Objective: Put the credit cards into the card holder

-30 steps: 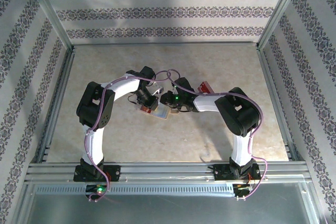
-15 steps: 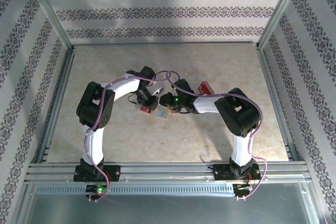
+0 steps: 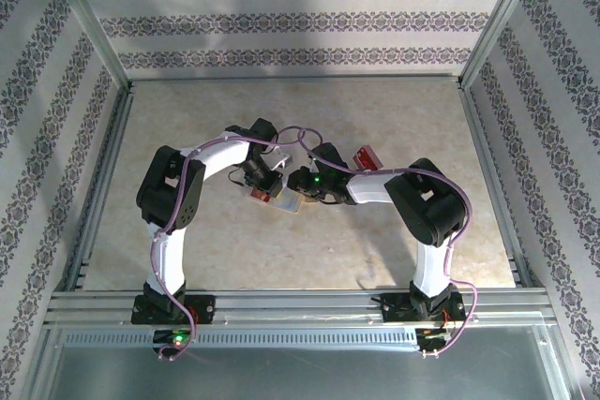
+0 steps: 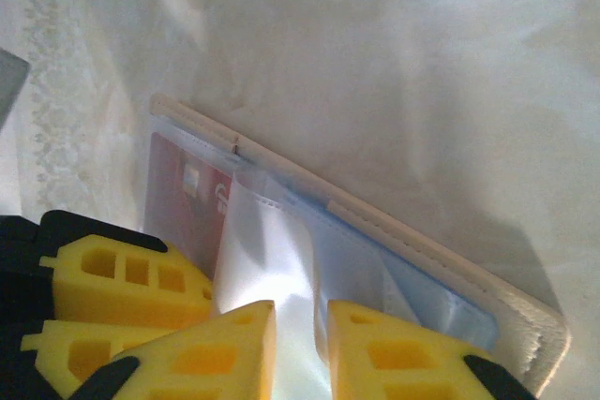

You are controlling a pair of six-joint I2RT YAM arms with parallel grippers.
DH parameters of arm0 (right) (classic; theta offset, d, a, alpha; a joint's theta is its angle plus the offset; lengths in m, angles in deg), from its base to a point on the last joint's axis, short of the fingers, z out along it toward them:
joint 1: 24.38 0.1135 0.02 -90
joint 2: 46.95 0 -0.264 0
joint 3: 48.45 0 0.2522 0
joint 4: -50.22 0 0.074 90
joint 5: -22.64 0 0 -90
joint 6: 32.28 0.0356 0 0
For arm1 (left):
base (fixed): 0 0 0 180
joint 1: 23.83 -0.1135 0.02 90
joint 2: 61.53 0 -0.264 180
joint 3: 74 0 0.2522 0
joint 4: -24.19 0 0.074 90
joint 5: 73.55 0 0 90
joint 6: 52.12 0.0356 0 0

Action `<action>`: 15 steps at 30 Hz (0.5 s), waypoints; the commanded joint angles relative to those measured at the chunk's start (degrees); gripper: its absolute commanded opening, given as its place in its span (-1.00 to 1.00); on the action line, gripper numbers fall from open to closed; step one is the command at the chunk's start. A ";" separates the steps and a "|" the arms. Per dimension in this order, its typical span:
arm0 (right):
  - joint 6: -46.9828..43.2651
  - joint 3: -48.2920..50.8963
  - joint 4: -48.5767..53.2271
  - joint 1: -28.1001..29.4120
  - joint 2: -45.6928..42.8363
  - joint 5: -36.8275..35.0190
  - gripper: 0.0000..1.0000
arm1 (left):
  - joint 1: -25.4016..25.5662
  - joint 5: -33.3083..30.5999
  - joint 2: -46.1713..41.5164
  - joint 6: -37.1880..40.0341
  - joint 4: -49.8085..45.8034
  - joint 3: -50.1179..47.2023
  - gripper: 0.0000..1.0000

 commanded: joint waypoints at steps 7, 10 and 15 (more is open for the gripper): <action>0.66 -0.34 -0.57 -0.55 0.82 1.18 -1.00 | -1.14 0.26 -3.09 -1.14 0.47 -0.36 -0.50; 1.06 -0.49 -0.66 -0.44 -0.54 1.64 -1.00 | -1.22 0.04 -6.45 -1.32 -0.01 -0.03 -0.42; 2.28 -1.83 -0.66 -0.07 -0.84 3.05 -1.00 | -2.78 0.44 -12.63 -1.32 1.07 -1.98 -0.24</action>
